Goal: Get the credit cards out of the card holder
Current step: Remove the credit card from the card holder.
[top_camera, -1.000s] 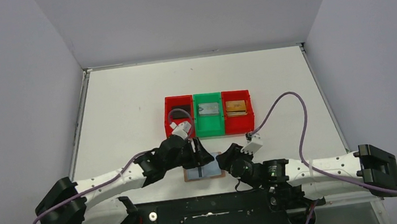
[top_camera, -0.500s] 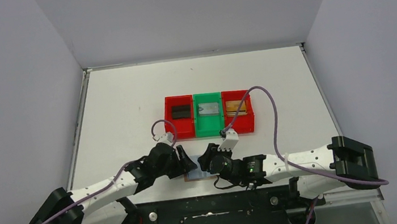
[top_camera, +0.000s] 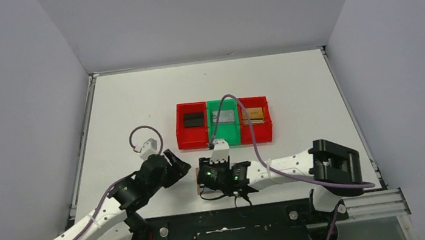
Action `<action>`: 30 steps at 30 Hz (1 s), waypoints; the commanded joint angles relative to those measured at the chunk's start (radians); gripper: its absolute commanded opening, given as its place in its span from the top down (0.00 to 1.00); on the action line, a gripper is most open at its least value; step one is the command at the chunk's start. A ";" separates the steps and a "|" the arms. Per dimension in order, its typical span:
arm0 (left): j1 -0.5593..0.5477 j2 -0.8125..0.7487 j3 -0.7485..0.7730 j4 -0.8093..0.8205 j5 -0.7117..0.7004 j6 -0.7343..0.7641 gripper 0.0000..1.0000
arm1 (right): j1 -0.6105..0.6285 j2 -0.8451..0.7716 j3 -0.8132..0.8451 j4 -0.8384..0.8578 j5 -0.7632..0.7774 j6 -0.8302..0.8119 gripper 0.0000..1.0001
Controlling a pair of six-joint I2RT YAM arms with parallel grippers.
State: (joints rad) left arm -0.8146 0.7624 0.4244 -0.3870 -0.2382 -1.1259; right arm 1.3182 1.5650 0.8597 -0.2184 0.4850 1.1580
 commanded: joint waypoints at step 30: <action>0.089 -0.013 -0.009 0.007 0.076 0.051 0.45 | -0.012 0.103 0.094 -0.054 -0.049 -0.047 0.86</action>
State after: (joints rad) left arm -0.7311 0.7322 0.4141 -0.4805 -0.2184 -1.1072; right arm 1.3209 1.7435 1.0054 -0.3485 0.4534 1.1126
